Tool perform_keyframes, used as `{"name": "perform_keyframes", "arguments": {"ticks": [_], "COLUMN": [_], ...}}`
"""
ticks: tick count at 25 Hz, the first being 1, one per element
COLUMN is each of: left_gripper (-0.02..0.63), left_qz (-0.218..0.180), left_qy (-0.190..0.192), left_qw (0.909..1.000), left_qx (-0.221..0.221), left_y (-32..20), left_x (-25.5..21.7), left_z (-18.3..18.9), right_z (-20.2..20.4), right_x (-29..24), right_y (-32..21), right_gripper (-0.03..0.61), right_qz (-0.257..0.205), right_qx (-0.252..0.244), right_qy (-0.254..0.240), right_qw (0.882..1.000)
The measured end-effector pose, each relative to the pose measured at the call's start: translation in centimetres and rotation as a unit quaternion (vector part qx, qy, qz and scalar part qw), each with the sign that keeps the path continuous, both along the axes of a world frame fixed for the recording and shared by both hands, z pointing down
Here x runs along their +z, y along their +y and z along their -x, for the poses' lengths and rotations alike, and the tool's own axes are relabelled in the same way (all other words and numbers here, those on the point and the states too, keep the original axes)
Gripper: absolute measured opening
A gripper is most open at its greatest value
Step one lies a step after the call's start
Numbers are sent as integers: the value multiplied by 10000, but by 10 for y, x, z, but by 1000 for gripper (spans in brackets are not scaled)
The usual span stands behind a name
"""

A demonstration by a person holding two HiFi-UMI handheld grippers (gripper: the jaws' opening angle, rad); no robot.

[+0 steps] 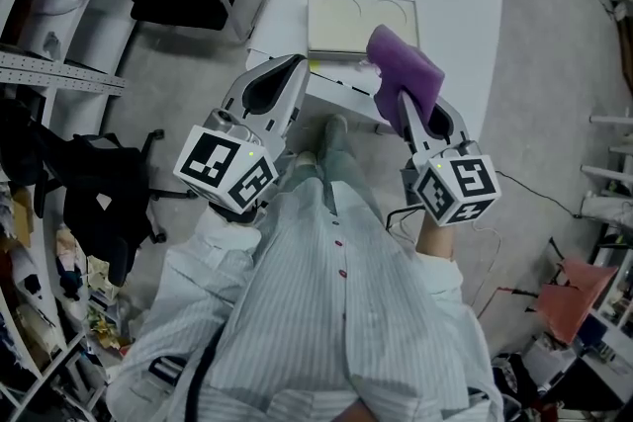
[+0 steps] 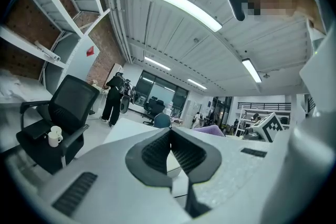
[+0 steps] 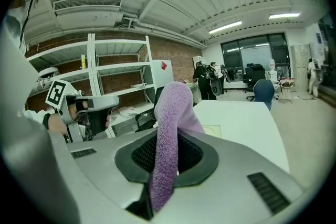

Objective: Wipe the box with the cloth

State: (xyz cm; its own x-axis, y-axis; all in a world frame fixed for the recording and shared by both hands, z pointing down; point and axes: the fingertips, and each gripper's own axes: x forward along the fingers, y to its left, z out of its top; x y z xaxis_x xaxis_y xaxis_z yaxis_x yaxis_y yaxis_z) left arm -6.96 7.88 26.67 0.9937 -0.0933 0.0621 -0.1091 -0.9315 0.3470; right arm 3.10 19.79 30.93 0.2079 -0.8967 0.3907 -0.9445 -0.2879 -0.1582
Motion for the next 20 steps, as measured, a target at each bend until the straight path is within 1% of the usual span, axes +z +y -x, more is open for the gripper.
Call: {"name": "perform_keyframes", "arguments": {"ticks": [5, 10, 15, 20], "left_gripper": [9, 9, 9, 9], "left_qz": [84, 61, 78, 119], "left_qy": [-10, 12, 8, -20], "left_qw": [10000, 10000, 9997, 9991], "left_qx": [4, -72, -245, -398], "left_y": [-20, -53, -92, -111], "left_x": [8, 6, 1, -1], "left_z": [-25, -63, -103, -135], "right_z": [-23, -58, -99, -135], "right_x": [8, 6, 5, 2], "right_y": [-27, -63, -102, -123], "right_gripper": [48, 48, 48, 48], "right_qz": [54, 50, 157, 260], "right_qx": [-103, -237, -424, -598], "right_qy": [-30, -10, -34, -29], "right_qw": [9999, 9997, 9990, 9979]}}
